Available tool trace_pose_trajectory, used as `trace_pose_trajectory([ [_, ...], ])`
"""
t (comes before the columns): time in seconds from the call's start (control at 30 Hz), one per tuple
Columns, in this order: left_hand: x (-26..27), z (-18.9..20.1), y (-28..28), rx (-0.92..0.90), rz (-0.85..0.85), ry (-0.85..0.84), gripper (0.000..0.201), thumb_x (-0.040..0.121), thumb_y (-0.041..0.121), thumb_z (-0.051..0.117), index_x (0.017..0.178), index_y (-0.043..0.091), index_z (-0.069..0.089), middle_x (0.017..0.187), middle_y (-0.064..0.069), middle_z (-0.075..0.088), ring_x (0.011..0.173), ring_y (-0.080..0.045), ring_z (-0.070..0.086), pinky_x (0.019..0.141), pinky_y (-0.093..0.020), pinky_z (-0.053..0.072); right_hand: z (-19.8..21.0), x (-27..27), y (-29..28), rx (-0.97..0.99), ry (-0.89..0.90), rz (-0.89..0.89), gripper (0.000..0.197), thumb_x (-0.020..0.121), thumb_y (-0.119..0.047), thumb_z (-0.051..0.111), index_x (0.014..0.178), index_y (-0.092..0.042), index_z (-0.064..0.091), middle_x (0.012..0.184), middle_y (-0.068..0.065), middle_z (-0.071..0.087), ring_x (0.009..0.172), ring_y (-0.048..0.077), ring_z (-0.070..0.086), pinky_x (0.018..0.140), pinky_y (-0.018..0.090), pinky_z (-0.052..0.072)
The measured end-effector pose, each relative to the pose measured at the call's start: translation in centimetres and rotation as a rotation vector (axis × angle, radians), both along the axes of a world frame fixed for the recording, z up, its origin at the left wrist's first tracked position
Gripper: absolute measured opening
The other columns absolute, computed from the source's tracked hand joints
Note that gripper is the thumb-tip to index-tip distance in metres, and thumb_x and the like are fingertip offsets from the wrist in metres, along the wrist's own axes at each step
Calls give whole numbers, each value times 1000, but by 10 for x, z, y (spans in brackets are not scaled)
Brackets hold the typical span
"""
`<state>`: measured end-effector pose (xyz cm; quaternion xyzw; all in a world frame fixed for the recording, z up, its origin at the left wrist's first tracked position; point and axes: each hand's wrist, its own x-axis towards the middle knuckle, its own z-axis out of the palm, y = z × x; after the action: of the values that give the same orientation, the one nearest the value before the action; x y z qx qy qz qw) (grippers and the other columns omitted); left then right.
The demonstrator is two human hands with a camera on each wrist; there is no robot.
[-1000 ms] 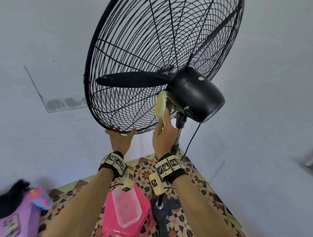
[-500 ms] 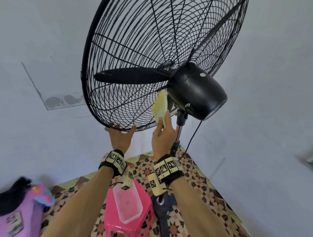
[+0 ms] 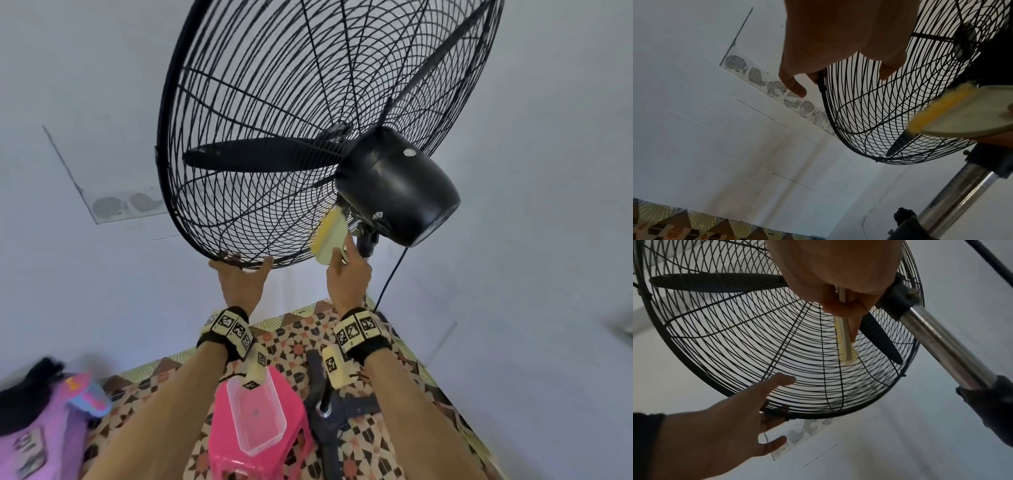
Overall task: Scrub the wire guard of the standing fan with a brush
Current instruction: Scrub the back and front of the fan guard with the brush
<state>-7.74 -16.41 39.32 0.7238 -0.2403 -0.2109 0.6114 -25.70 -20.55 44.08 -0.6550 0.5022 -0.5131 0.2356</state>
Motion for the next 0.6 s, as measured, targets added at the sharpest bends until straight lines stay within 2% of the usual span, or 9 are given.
trace_pose_trajectory([
  [0.03,-1,1,-1,-6,0,-2,134,83,49,84,160,3,-16,160,-10,39,146,-26,40,111,-29,33,2,0,-2,-33,-16,-21,47,105,-32,46,150,-19,50,138,16,63,123,40,60,104,52,51],
  [0.1,0,0,-2,-9,-8,-8,132,84,48,84,160,2,-14,158,-10,41,145,-26,41,107,-27,32,5,5,-3,-82,-53,-69,47,104,-36,44,150,-24,48,140,15,61,121,37,62,99,49,55],
  [0.17,3,-1,-1,2,-13,-14,130,83,48,84,160,2,-11,157,-10,43,144,-26,42,105,-27,32,4,10,-1,-78,-92,-77,45,106,-27,50,151,-17,50,128,19,67,112,29,64,94,30,52],
  [0.23,4,-1,-1,0,-8,-12,132,83,48,84,160,3,-14,158,-10,42,144,-25,42,107,-27,33,-1,14,3,-62,-60,-40,43,106,-17,53,148,-8,51,114,21,73,103,21,64,87,6,37],
  [0.27,5,-2,-1,-2,-5,-9,134,83,48,84,160,4,-16,159,-10,41,145,-25,41,108,-28,32,-7,14,4,-27,-34,5,44,106,-17,52,149,-8,51,112,19,74,102,23,66,88,4,37],
  [0.33,4,-1,0,2,-9,-4,134,83,48,84,160,3,-16,161,-11,38,147,-25,39,108,-27,29,-18,9,4,5,6,74,45,106,-21,52,150,-13,50,114,17,74,101,30,71,92,18,49],
  [0.37,3,-1,1,5,-13,-5,133,84,48,84,160,3,-16,162,-11,37,147,-25,38,108,-26,28,-21,5,3,0,6,64,45,106,-22,52,150,-13,51,116,17,73,102,31,71,88,21,50],
  [0.5,0,0,0,0,-13,-12,136,83,50,84,160,3,-18,163,-11,36,148,-24,37,109,-26,28,-7,1,-2,-95,-112,-52,42,107,-22,52,148,-13,53,136,18,64,110,30,69,85,19,46],
  [0.6,3,-2,1,17,-17,3,139,83,50,84,159,3,-22,164,-10,34,150,-23,35,114,-28,28,-5,8,-3,-98,-114,-65,41,107,-24,53,147,-14,54,137,17,63,112,23,66,87,19,45],
])
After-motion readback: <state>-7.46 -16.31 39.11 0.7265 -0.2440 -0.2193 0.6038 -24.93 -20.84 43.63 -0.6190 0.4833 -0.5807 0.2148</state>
